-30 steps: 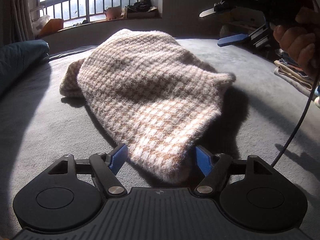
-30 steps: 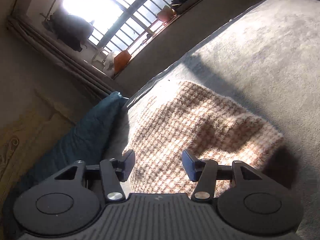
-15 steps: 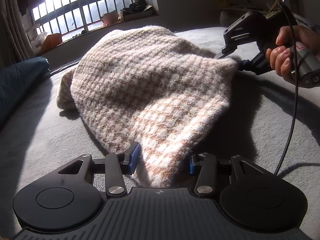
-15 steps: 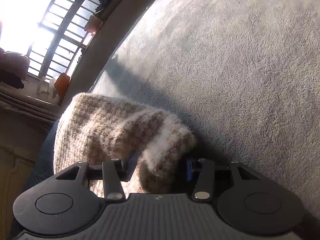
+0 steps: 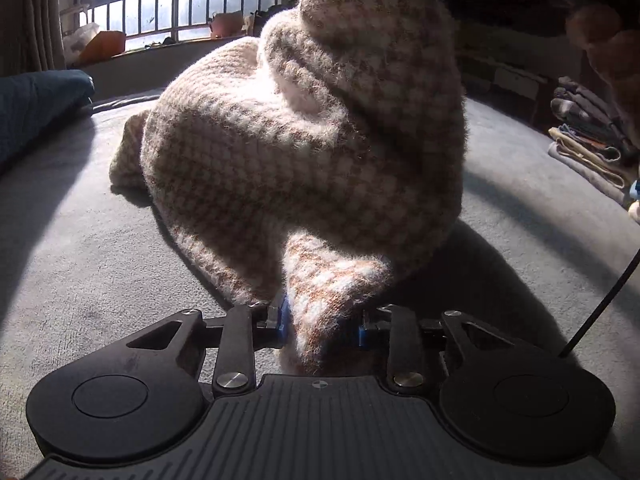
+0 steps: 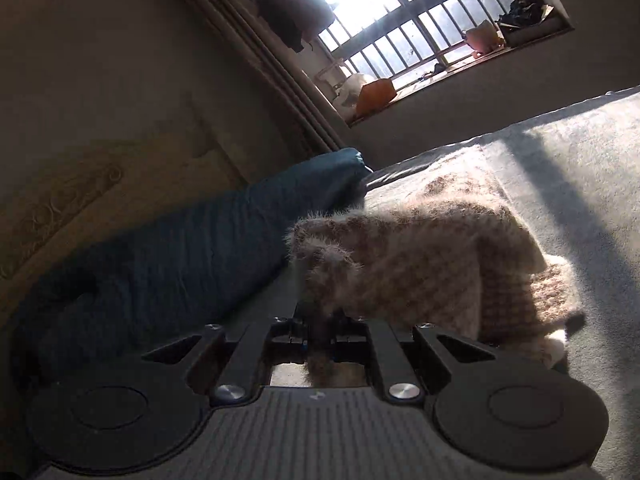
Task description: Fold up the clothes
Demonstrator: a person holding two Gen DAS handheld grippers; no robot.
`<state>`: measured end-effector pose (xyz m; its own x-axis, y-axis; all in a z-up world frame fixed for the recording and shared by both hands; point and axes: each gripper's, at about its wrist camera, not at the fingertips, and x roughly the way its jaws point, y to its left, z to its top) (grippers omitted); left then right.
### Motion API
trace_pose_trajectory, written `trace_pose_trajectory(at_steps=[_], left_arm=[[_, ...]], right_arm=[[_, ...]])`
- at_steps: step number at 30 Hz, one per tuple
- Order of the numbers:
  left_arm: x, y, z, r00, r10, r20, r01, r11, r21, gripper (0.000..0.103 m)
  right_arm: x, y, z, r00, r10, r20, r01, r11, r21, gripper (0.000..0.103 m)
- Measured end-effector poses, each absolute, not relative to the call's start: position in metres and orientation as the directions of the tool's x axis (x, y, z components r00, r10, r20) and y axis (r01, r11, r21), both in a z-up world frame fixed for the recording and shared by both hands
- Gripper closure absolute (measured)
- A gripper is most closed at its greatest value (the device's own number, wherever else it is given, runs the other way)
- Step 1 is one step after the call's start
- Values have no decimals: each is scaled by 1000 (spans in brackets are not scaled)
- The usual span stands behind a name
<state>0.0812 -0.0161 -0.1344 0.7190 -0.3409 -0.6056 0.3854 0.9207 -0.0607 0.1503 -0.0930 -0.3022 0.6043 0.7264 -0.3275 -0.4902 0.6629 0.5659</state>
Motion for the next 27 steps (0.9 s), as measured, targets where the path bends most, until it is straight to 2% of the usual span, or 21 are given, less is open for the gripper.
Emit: trace_pose_trajectory(at_steps=[4,8,11,18,19,20,22,24,27], left_arm=[[67,2,-132,721,-352,-597,360,926,-111,76],[49,19,-130,730,-336,-595,344,933,-105,76],[28,38,-132,710,-329,-623,324,938,-127,77],[-37,85,-134,657,-244,-713,259,962,-90,72],[-44,92,-131,652,-230,-723,243,966,-88,65],[-49,97,-129,648,-214,-730,229,970,-81,64],[-59,110,-120,650,-184,-737,187,979,-80,61],[-67,122,-110,660,-176,-730,157,983,-96,50],[-76,129,-94,683,-192,-704,146,981,-126,40]], right_arm=[[111,-50,-289,464,824,-325,-604,563,565,93],[67,-17,-281,323,888,-328,-699,458,549,93],[36,2,-278,248,911,-329,-741,397,541,93],[12,37,-311,200,854,-480,-695,469,545,89],[11,40,-315,191,839,-510,-688,485,540,83],[8,45,-317,188,819,-542,-682,506,528,78],[-1,45,-322,168,798,-579,-680,519,518,53],[-7,39,-322,145,786,-600,-678,521,518,47],[-19,14,-319,137,798,-587,-664,514,543,41]])
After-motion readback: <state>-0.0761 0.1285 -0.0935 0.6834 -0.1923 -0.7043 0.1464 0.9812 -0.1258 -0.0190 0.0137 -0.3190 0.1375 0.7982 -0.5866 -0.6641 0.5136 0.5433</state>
